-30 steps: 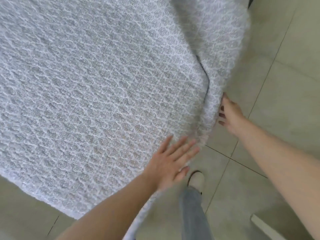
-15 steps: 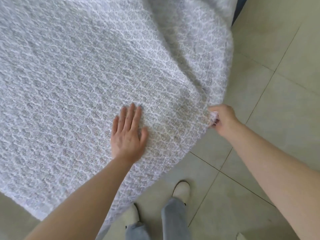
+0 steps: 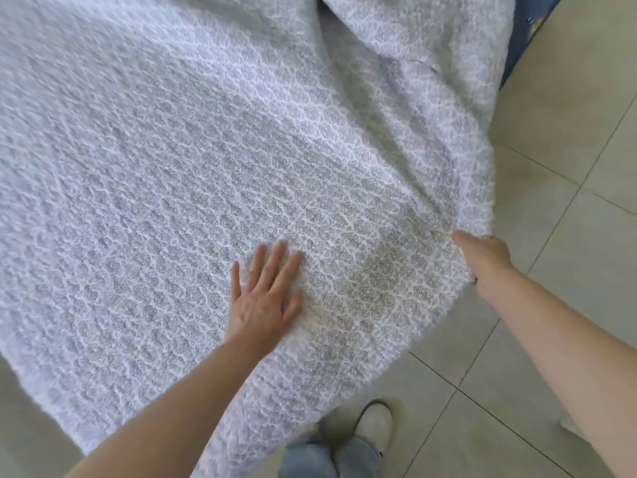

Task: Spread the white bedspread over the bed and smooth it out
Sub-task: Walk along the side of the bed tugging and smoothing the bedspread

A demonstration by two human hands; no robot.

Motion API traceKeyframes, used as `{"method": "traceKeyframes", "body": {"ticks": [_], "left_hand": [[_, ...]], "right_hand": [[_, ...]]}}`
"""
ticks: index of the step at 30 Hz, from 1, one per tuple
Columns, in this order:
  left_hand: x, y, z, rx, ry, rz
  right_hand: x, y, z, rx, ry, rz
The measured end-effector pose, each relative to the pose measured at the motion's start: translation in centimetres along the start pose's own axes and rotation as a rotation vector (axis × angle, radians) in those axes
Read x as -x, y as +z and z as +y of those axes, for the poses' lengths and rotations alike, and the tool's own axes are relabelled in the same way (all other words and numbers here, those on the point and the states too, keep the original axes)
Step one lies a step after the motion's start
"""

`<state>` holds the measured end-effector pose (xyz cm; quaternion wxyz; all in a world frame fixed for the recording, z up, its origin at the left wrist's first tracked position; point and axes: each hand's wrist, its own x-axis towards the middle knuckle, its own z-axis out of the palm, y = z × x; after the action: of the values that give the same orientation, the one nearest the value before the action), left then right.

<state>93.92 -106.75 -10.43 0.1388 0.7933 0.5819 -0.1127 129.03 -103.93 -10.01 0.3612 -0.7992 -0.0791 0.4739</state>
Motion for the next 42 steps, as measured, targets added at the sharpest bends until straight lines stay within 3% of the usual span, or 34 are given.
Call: {"method": "traceKeyframes", "body": {"ticks": [7, 11, 14, 16, 19, 21, 22, 23, 25, 28, 31, 33, 37, 40, 42], "left_hand": [[-7.5, -4.8, -12.0, 0.189, -0.572, 0.014], [-11.9, -7.3, -14.4, 0.26, -0.623, -0.038], [-15.3, -6.8, -10.5, 0.226, -0.665, -0.051], [-16.4, -6.6, -5.0, 0.191, -0.538, -0.049], [-15.9, -6.1, 1.6, 0.094, 0.083, -0.064], [-16.6, -6.5, 0.8, 0.059, 0.403, -0.118], [-18.0, -7.0, -1.2, 0.066, 0.413, -0.086], [-19.4, -7.3, -3.9, 0.055, 0.317, -0.026], [-22.3, -8.4, -10.5, 0.051, -0.046, 0.103], [-24.4, -11.2, -18.9, 0.213, -0.559, 0.051], [-25.1, -11.6, -19.4, 0.316, -0.71, -0.043], [-25.6, -10.8, -16.0, 0.242, -0.647, -0.01], [-25.4, -9.0, -5.6, 0.061, -0.35, 0.066], [-22.8, -6.9, 4.9, 0.041, 0.025, 0.033], [-21.5, -5.9, 9.5, 0.067, 0.12, -0.008]], "right_hand": [[0.4, -0.2, -1.0, 0.011, 0.041, 0.03], [-1.5, -0.5, 0.5, -0.09, 0.142, -0.076], [-1.4, 0.2, -0.9, -0.163, 0.204, -0.165], [-1.2, 0.6, -1.4, -0.147, 0.233, -0.153], [-1.6, 1.5, -1.6, -0.135, 0.222, -0.132], [-2.4, 1.3, -0.3, -0.121, 0.208, -0.096], [-3.4, 0.9, 0.7, -0.112, 0.225, -0.095], [-5.0, 0.2, 2.2, -0.098, 0.241, -0.1], [-7.1, -0.1, 3.9, -0.071, 0.261, -0.128], [-5.5, 0.9, 1.7, -0.101, 0.255, -0.145], [-4.5, 2.1, -0.1, -0.116, 0.285, -0.135], [-4.6, 2.4, -0.2, -0.119, 0.293, -0.11], [-2.1, 3.4, -3.0, -0.194, 0.313, -0.151], [-1.8, 2.2, -5.1, -0.459, 0.28, -0.3], [-2.6, 0.2, -6.5, -0.741, 0.232, -0.295]]}}
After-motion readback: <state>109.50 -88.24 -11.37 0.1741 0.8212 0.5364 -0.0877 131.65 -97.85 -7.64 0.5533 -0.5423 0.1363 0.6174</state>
